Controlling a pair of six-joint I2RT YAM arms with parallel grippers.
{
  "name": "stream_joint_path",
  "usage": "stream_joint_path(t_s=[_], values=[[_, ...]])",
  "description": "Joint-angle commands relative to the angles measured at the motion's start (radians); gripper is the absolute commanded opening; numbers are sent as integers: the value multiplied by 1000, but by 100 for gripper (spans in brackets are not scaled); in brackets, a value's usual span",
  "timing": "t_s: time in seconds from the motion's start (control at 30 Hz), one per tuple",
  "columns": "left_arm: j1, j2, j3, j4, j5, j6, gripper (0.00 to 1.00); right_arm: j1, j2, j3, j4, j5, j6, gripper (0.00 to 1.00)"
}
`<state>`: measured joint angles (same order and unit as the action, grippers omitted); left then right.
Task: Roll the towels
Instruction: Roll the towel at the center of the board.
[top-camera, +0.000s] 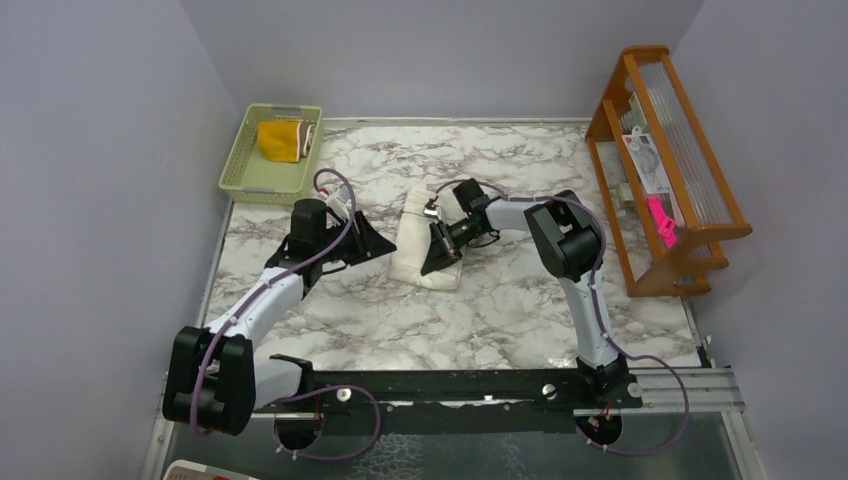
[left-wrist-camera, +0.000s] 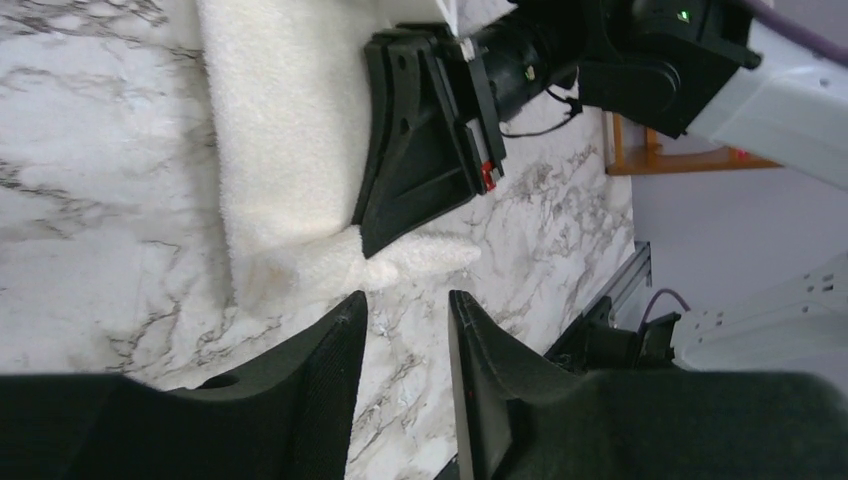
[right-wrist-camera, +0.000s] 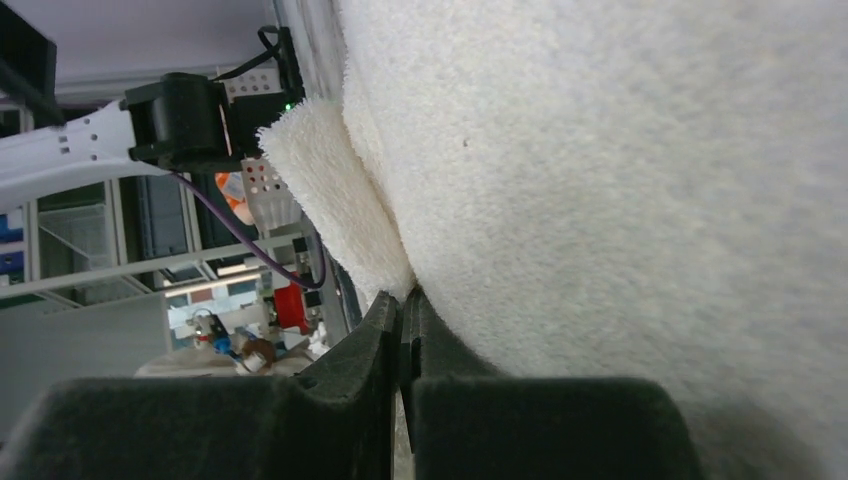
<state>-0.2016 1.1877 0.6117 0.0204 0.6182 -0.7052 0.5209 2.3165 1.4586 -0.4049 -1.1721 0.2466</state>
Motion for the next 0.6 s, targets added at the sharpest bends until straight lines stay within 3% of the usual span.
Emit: stream_joint_path(t_s=[0.0,0.1,0.27,0.57], values=[[-75,27,-70,145,22,-77,32,-27,67,-48,69,63,87,1],[-108,96,-128,288,40,-156,23,-30,76,-60,84,66,100,1],[-117,233,-117,397,65,-166,3,-32,72,-63,79,78,95,1],[-115,419,-8,459,68,-134,1,-33,72,-78,86,63,70,1]])
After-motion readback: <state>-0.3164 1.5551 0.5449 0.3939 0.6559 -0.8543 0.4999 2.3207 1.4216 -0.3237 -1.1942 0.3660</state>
